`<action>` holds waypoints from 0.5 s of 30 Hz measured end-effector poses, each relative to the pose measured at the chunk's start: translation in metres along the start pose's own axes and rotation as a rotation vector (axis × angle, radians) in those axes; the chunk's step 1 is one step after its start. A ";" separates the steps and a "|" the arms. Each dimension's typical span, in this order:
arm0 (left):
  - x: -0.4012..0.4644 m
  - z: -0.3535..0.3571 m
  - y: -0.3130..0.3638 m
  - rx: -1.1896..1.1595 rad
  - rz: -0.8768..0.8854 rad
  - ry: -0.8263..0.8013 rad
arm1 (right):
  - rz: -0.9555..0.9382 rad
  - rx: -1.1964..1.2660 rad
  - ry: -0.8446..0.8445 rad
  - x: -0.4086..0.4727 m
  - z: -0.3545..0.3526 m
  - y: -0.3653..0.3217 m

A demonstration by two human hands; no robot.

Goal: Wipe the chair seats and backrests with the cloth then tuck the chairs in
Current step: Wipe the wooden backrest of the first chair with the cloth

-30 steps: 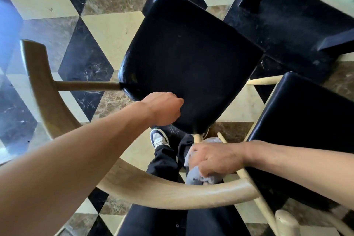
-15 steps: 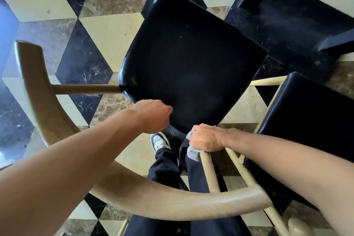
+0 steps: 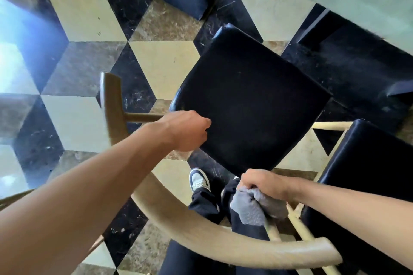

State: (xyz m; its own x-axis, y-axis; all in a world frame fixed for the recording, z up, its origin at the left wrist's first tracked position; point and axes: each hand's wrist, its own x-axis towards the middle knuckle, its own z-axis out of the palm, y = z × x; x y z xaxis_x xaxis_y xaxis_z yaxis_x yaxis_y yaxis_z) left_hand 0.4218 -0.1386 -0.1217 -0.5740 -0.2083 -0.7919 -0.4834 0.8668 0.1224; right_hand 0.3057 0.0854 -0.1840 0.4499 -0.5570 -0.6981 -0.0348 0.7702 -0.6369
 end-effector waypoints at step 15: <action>-0.076 -0.014 -0.141 -0.229 -0.178 0.624 | -0.349 0.809 0.480 0.171 0.036 -0.220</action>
State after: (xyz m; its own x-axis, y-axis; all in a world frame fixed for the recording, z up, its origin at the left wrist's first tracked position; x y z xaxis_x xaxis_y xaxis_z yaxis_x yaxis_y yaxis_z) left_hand 0.5248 -0.2515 -0.0705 -0.7128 -0.6202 -0.3275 -0.6938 0.6920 0.1997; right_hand 0.4224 -0.1679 -0.1518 -0.0947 -0.7210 -0.6864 0.7282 0.4200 -0.5416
